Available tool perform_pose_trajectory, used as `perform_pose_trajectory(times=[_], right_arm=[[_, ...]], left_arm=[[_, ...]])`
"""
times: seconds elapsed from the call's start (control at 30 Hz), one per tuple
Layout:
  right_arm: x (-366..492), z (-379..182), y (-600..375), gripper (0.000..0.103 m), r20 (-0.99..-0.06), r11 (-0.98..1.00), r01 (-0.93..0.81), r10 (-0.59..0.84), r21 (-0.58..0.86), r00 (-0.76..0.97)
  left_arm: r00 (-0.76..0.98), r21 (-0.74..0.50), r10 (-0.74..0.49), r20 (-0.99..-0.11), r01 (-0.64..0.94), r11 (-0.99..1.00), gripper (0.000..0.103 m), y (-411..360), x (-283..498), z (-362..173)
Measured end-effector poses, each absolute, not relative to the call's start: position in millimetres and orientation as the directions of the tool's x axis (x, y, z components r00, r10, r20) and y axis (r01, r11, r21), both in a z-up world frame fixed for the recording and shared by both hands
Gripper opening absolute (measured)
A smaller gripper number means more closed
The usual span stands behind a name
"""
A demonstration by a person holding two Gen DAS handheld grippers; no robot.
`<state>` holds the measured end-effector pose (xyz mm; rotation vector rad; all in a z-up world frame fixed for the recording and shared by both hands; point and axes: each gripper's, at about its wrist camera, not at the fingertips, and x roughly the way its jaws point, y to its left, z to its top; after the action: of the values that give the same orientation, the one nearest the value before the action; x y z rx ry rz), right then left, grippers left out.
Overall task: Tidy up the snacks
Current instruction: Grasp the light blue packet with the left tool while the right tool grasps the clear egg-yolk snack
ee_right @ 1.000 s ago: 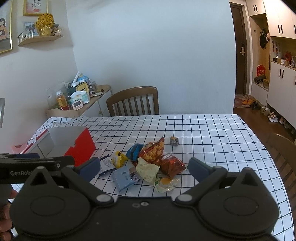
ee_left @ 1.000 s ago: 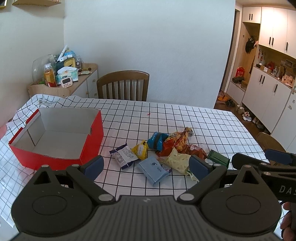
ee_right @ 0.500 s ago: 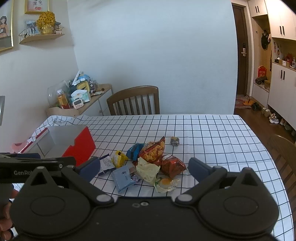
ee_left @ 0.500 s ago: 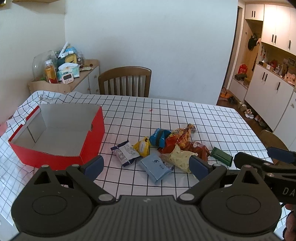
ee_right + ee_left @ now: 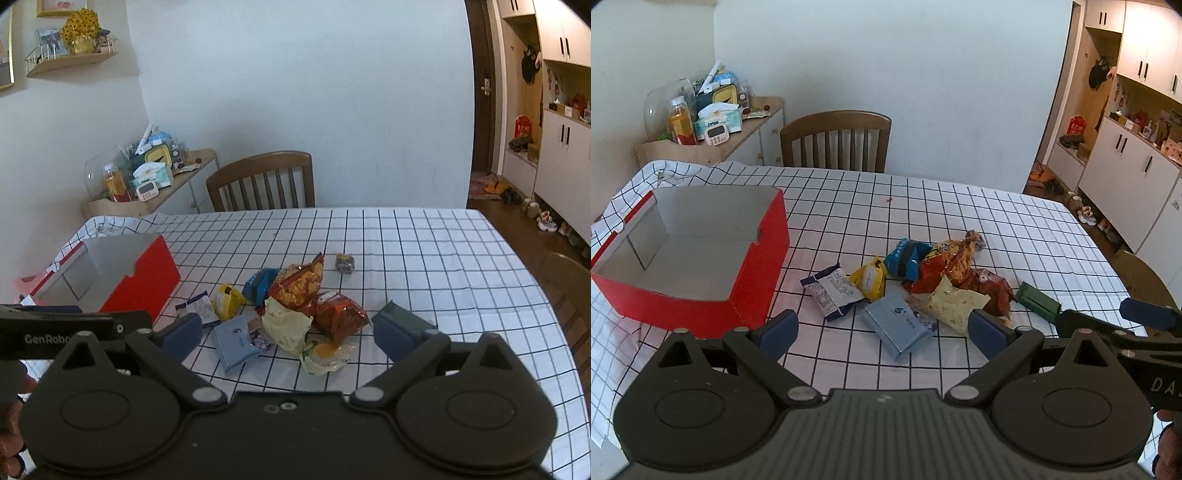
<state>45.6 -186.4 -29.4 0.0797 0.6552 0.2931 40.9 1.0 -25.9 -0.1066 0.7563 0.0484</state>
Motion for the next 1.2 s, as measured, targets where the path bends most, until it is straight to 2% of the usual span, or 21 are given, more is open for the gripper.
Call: perform_pose_trajectory(times=[0.13, 0.23, 0.3, 0.6, 0.73, 1.2], right_arm=[[60, -45, -187, 0.096, -0.612, 0.957, -0.257, 0.283, 0.132, 0.739], [73, -59, -188, 0.089, -0.64, 0.959, -0.26, 0.269, 0.111, 0.719], [84, -71, -190, 0.087, -0.664, 0.961, -0.259, 0.258, 0.101, 0.702], [113, -113, -193, 0.08, -0.729, 0.96, -0.255, 0.255, 0.114, 0.635], [126, -127, -191, 0.078, -0.75, 0.959, -0.251, 0.264, 0.135, 0.606], [161, -158, -186, 0.077, -0.802, 0.956, -0.201, 0.289, 0.213, 0.522]], left_arm=[[0.698, -0.099, 0.001, -0.716, -0.103, 0.99, 0.099, 5, 61, -40], [0.664, -0.106, -0.003, -0.747, -0.116, 0.988, 0.098, 7, 77, -55], [0.65, -0.104, 0.001, -0.76, -0.123, 0.987, 0.098, 8, 87, -66], [0.555, -0.12, -0.006, -0.832, -0.169, 0.978, 0.098, 8, 139, -118], [0.521, -0.123, -0.013, -0.853, -0.176, 0.977, 0.093, 6, 155, -135], [0.436, -0.201, -0.07, -0.897, -0.261, 0.944, 0.088, 13, 190, -164]])
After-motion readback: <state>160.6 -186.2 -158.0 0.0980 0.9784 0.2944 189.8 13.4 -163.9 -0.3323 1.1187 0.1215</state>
